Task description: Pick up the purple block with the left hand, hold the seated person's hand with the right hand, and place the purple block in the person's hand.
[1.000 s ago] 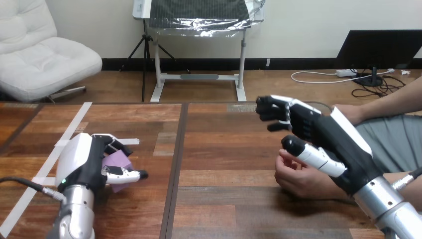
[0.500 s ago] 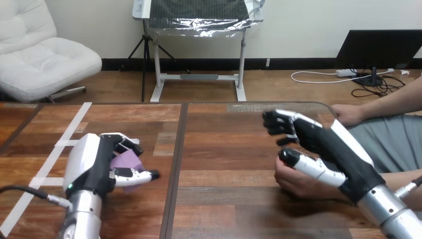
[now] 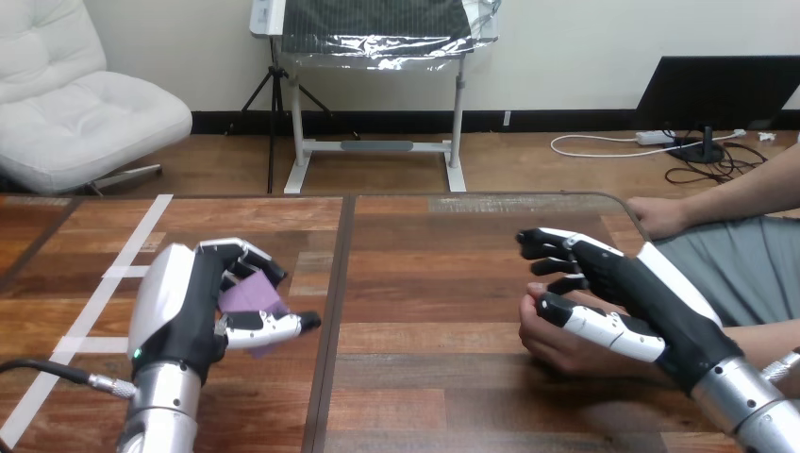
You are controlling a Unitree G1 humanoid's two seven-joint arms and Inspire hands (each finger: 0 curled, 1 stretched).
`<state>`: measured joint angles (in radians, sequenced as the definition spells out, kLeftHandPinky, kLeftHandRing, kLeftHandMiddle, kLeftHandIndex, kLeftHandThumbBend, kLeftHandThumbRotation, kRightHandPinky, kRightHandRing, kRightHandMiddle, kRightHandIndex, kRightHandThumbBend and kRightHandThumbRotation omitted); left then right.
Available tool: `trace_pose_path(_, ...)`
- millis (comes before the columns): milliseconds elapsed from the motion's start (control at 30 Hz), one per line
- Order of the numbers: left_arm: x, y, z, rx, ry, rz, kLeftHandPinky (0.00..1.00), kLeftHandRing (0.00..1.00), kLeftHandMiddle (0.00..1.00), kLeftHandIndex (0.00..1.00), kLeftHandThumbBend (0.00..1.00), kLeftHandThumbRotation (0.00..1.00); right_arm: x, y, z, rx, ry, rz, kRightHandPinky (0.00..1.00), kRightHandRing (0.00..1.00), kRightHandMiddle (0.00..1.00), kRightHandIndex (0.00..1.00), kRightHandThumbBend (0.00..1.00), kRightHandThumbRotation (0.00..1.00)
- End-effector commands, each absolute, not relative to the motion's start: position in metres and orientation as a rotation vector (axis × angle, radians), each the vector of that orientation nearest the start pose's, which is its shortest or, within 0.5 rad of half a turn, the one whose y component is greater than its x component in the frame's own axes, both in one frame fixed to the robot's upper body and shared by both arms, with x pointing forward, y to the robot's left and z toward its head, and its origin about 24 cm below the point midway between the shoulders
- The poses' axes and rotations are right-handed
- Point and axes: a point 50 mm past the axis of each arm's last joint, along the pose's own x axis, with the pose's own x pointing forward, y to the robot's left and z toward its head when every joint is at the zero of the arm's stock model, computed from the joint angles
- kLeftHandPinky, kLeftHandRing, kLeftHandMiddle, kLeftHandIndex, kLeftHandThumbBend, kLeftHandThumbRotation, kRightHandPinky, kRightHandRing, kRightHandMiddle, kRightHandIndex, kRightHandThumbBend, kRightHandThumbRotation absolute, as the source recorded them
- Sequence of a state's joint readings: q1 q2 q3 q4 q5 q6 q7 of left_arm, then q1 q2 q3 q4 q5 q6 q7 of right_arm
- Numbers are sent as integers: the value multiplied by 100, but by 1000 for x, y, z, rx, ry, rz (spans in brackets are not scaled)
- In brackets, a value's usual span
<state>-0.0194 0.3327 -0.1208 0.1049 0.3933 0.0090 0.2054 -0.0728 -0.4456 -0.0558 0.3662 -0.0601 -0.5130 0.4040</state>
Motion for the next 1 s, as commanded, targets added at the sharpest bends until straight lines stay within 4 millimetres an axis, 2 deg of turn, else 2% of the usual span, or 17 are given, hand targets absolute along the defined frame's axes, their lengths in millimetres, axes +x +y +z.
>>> trace_pose_path(0, 262, 193, 88, 681, -209, 134, 40, 41, 44, 44, 75, 0, 283, -241, 89, -622, -298, 323, 73, 82, 84, 85, 88, 76)
trace_pose_path(433, 254, 189, 98, 655, -243, 135, 40, 40, 44, 43, 75, 0, 285, -252, 86, -669, -270, 292, 73, 82, 85, 86, 88, 75)
trace_pose_path(967, 250, 189, 98, 636, -234, 136, 37, 39, 43, 42, 76, 0, 286, -265, 87, -671, -288, 248, 75, 84, 85, 86, 90, 77)
